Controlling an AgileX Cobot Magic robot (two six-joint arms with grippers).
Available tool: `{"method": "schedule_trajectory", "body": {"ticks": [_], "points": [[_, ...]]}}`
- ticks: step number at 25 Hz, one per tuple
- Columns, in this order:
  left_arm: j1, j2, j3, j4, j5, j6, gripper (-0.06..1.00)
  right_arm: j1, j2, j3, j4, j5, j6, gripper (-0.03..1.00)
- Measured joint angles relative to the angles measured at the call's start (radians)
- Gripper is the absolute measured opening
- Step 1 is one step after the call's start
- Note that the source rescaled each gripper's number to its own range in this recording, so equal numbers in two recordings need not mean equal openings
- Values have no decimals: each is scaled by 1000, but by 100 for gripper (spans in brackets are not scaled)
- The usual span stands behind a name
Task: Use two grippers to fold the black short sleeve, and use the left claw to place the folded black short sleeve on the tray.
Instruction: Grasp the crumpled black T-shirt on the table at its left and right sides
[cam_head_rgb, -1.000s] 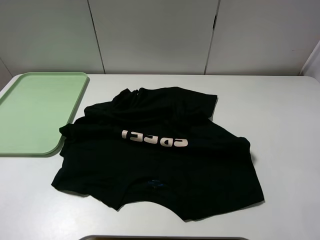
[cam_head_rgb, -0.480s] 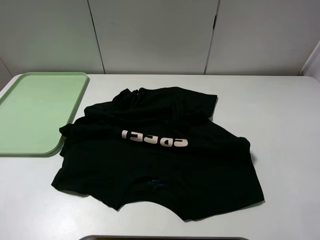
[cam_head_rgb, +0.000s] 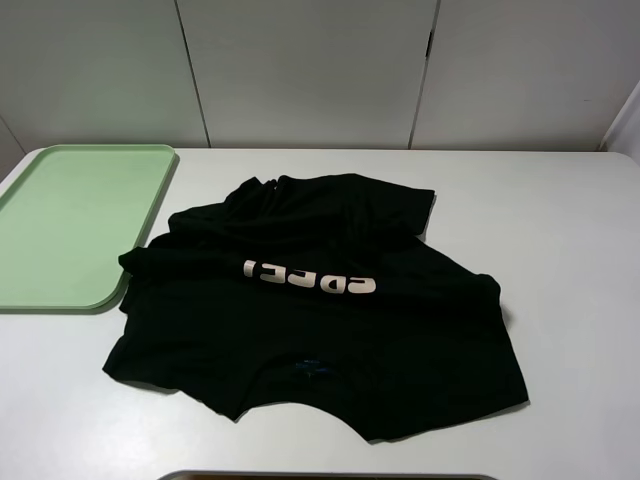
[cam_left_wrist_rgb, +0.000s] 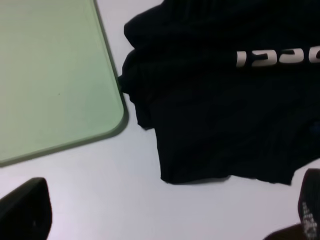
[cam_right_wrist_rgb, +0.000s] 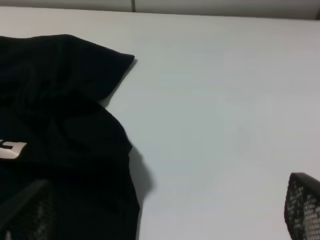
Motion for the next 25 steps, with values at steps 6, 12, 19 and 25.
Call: {"method": "schedule_trajectory", "body": {"ticks": [6,12,19,25], "points": [[-57,304,-205,1,85,80,98,0,144,-94,48,-6,-127,100],[-229,434,-285,24,85,196,98,114,227,-104,93,-52,-237,100],[-377,591,-288,25,84,240,98,385,403,-104,75,-66,-307,100],[-515,736,-288,25,82,336,98,588,618,-104,-22,-97,-333,100]]}}
